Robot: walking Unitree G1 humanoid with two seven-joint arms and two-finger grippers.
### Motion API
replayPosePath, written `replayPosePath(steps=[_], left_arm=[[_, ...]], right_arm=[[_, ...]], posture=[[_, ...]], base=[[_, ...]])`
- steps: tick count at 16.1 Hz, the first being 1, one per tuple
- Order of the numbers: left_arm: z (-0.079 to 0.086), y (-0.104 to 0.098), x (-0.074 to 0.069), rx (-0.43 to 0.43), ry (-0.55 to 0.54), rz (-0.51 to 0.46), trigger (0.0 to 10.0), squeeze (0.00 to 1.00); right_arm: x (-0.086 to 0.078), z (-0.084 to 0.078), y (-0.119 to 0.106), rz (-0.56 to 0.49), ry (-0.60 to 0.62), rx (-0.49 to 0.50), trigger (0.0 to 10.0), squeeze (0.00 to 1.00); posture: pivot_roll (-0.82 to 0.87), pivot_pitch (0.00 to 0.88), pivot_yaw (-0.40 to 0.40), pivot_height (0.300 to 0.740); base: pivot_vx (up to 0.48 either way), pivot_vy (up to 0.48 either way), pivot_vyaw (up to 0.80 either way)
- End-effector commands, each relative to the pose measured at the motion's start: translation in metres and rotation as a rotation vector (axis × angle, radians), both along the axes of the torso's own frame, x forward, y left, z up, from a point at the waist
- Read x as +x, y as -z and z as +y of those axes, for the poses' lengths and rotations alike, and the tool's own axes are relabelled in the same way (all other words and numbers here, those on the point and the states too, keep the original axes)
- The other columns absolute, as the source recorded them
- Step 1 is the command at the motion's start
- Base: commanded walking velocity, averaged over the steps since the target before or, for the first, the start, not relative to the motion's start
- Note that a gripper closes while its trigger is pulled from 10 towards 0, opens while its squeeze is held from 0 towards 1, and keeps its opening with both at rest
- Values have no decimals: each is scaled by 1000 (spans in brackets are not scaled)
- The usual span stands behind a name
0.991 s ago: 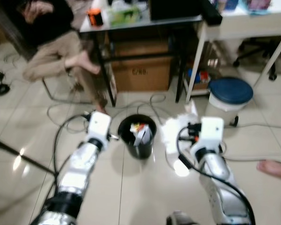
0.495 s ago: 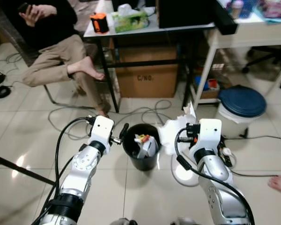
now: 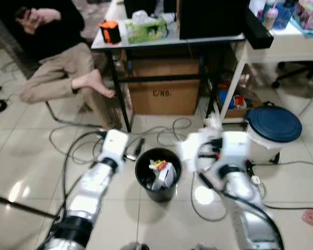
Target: Picking trash to rubbish bin
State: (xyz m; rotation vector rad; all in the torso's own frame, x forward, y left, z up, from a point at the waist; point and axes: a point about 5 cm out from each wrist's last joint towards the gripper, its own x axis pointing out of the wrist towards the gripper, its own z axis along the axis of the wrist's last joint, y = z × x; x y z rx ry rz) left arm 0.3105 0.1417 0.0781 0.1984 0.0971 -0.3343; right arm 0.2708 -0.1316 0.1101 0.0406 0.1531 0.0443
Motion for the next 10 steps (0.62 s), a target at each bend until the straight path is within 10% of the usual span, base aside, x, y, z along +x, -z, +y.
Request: replayPosePath(steps=[1, 10], left_arm=[[-4, 0, 0, 5, 8, 4, 10000, 0], [-3, 1, 0, 11, 7, 5, 10000, 0]], right_arm=[[0, -5, -2, -10, 11, -18, 10000, 0], [0, -3, -3, -21, 1, -35, 10000, 0]], posture=[[-69, 136, 96, 740], [-69, 133, 101, 740]], base=[[345, 0, 0], [342, 0, 0]])
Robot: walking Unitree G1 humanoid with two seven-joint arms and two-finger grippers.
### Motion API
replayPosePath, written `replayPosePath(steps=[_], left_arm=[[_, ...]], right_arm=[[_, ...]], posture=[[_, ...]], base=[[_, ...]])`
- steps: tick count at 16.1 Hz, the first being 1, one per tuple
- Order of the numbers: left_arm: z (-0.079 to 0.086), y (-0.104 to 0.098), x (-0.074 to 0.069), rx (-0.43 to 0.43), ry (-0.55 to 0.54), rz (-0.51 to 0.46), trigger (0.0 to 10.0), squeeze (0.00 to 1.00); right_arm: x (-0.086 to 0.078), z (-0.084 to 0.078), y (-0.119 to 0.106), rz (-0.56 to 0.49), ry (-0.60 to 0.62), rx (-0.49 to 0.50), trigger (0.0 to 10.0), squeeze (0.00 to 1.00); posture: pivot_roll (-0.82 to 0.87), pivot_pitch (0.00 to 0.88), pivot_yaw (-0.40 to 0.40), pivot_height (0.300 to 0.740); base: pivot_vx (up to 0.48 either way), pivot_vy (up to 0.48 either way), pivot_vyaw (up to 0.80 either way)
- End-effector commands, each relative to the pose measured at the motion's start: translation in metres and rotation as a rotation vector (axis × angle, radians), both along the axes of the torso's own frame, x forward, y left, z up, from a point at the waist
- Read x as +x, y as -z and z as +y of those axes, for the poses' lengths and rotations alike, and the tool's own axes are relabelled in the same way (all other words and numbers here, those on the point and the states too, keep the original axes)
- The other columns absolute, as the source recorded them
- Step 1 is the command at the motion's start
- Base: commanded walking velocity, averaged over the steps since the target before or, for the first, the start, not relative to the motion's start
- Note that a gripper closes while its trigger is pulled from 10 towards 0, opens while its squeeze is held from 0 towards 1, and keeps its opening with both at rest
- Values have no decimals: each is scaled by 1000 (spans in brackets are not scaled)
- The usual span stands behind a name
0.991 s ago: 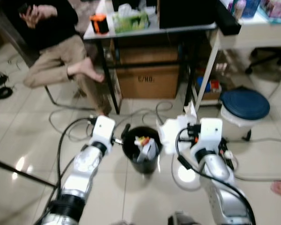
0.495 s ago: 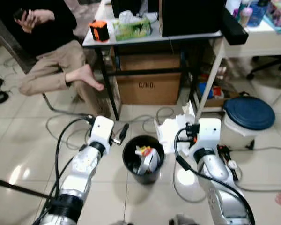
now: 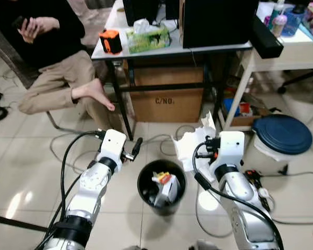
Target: Picking trash to rubbish bin
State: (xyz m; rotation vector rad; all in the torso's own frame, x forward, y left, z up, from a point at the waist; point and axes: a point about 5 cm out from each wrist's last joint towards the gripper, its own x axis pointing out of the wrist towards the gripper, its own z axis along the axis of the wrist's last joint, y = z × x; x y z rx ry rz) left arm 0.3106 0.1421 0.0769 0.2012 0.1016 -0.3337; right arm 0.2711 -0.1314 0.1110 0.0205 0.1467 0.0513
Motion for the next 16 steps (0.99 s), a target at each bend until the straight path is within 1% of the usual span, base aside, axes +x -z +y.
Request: replayPosePath(steps=[1, 10, 12, 16], left_arm=[[-1, 2, -2, 14, 7, 7, 10000, 0], [-1, 5, -4, 21, 2, 8, 10000, 0], [-2, 4, -4, 3, -2, 5, 10000, 0], [-4, 7, -6, 7, 16, 17, 10000, 0]], right_arm=[[0, -3, -2, -14, 10, -16, 10000, 0], [3, -2, -2, -15, 15, -26, 10000, 0], [3, -2, -1, -14, 16, -27, 10000, 0], [1, -2, 0, -7, 15, -30, 10000, 0]], posture=[[-68, 134, 101, 740], [-62, 133, 103, 740], [-62, 133, 103, 740], [-62, 133, 103, 740]], base=[[424, 0, 0], [406, 0, 0], [345, 0, 0], [0, 0, 0]])
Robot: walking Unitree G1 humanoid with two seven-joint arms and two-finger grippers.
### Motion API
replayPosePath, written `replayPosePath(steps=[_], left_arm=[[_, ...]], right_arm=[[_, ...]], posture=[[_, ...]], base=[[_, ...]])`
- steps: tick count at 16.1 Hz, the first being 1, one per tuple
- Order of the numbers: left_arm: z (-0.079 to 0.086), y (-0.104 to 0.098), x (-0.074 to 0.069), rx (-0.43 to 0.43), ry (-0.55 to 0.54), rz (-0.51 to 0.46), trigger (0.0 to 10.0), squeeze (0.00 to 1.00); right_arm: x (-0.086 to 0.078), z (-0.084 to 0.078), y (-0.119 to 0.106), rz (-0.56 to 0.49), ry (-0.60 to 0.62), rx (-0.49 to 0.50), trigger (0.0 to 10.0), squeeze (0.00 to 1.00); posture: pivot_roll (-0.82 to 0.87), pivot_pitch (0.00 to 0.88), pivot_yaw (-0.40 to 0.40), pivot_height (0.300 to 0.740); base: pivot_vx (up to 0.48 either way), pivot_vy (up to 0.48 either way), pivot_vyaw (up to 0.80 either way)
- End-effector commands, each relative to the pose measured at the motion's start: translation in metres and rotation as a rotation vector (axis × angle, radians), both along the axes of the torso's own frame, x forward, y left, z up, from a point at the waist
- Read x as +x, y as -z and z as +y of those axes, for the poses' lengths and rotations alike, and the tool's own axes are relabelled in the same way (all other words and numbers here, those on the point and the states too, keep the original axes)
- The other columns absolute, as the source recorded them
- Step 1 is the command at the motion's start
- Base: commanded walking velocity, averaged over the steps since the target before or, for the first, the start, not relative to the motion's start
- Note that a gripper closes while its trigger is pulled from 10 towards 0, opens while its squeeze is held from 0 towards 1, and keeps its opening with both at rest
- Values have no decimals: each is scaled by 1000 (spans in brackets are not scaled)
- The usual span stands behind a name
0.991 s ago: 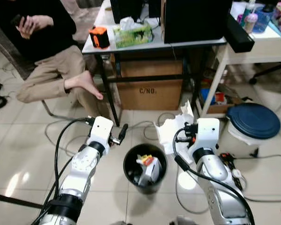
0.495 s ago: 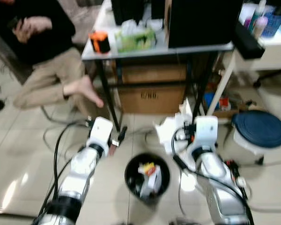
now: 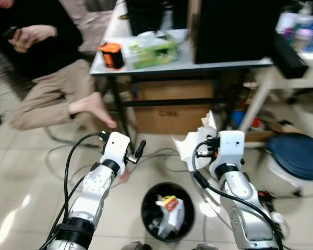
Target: Picking trash to rubbish bin
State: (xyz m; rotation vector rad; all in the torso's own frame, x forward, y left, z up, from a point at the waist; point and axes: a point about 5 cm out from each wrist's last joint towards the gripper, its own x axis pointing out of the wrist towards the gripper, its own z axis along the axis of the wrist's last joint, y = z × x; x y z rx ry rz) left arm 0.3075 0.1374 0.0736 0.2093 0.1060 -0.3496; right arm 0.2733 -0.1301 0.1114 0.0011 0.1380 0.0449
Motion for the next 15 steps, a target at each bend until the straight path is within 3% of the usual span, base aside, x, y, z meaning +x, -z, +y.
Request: replayPosePath(steps=[1, 4, 7, 10, 12, 13, 15], left_arm=[[0, 4, -4, 0, 2, 17, 10000, 0], [2, 4, -5, 5, 6, 18, 10000, 0], [17, -2, -9, 37, -1, 12, 10000, 0], [30, -7, -16, 88, 26, 19, 10000, 0], [49, -18, -28, 153, 66, 12, 10000, 0], [66, -26, -34, 190, 61, 17, 10000, 0], [78, -29, -38, 221, 43, 27, 10000, 0]], right_arm=[[-1, -3, 2, 5, 9, -9, 10000, 0], [-2, 1, 6, 18, 2, 4, 10000, 0], [-1, 8, 23, 74, -36, 16, 10000, 0], [8, 5, 40, 140, -51, 34, 10000, 0], [11, 6, 53, 180, -45, 58, 10000, 0], [12, 11, 58, 187, -70, 52, 10000, 0], [16, 18, 62, 195, -106, 62, 10000, 0]], posture=[[-63, 136, 105, 740], [-56, 151, 112, 740], [-9, 231, 154, 740], [35, 282, 186, 740], [98, 345, 220, 740], [137, 377, 245, 740], [161, 393, 255, 740]], base=[[0, 0, 0], [0, 0, 0], [0, 0, 0], [0, 0, 0], [0, 0, 0], [0, 0, 0], [0, 0, 0]])
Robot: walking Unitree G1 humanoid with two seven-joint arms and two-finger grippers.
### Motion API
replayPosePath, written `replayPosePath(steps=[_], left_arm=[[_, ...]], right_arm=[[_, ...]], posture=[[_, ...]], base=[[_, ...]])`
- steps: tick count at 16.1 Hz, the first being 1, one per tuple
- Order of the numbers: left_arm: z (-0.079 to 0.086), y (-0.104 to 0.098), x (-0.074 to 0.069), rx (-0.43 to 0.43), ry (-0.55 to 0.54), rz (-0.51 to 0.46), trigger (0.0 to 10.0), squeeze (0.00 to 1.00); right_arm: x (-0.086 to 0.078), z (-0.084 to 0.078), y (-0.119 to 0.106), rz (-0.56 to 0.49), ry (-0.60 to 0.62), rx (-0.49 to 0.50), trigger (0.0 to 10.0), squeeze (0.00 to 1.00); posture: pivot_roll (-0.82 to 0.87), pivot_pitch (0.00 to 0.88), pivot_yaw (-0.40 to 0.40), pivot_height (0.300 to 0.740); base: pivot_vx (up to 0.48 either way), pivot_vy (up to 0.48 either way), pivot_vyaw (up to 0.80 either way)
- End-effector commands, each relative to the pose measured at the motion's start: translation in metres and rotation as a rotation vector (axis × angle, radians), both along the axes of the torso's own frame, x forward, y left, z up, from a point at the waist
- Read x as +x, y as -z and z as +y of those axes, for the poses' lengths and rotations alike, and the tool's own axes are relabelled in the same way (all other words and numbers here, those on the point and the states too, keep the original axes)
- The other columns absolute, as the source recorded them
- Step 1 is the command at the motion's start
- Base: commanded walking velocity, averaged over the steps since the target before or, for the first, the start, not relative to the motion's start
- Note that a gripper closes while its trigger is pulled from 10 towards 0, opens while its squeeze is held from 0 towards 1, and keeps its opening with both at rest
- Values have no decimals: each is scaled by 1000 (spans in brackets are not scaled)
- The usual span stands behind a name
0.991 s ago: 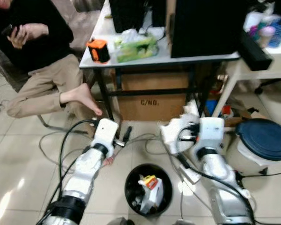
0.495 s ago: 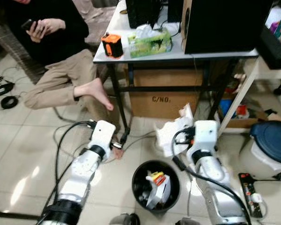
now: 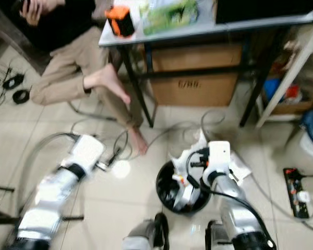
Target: Picking trash to rubbish bin
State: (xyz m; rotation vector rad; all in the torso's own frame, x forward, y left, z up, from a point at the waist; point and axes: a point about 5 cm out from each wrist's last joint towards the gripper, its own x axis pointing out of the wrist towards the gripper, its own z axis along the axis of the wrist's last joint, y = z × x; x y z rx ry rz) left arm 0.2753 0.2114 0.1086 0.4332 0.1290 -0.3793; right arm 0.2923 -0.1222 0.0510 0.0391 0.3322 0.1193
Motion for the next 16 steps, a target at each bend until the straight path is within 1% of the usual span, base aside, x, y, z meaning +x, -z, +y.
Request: replayPosePath(steps=[1, 3, 4, 6, 7, 8, 9, 11, 12, 13, 14, 16], left_arm=[[8, 6, -8, 11, -14, 39, 10000, 0], [10, 6, -13, 18, -29, 46, 10000, 0], [10, 5, -16, 19, -31, 52, 10000, 0], [12, 6, -25, 17, -35, 82, 10000, 0], [13, 10, -27, 6, -36, 106, 10000, 0], [13, 15, -27, -9, -27, 141, 10000, 0], [13, 18, -28, -14, -21, 149, 10000, 0], [11, 26, -30, -23, 43, 205, 10000, 0], [10, 29, -34, -4, 116, 239, 10000, 0], [12, 33, -39, 14, 161, 283, 10000, 0], [17, 32, -40, 39, 195, 305, 10000, 0], [19, 31, -40, 48, 214, 317, 10000, 0]], right_arm=[[1, 16, 6, 19, -53, 49, 10000, 0], [5, 25, 13, 52, -91, 67, 10000, 0], [6, 27, 14, 58, -92, 68, 10000, 0], [9, 31, 19, 83, -70, 39, 10000, 0], [10, 33, 20, 91, -64, 33, 10000, 0], [12, 35, 21, 101, -70, 29, 10000, 0], [13, 36, 21, 105, -73, 28, 10000, 0], [15, 35, 26, 142, -110, 22, 10000, 0], [14, 33, 31, 177, -131, 13, 10000, 0], [12, 31, 35, 200, -139, -5, 10000, 0], [10, 29, 40, 227, -134, -18, 10000, 0], [8, 31, 43, 232, -135, -14, 10000, 0]], posture=[[173, 400, 255, 740], [192, 410, 249, 740], [201, 414, 244, 740], [206, 418, 231, 740], [203, 417, 213, 740], [203, 417, 213, 740], [178, 412, 188, 740], [166, 413, 182, 740], [162, 420, 182, 740], [163, 423, 184, 740], [166, 431, 187, 740], [170, 435, 192, 740]], base=[[0, 0, 0], [0, 0, 0], [0, 0, 0], [0, 0, 0], [0, 0, 0], [0, 0, 0], [0, 0, 0], [0, 0, 0], [0, 0, 0], [0, 0, 0], [0, 0, 0], [0, 0, 0]])
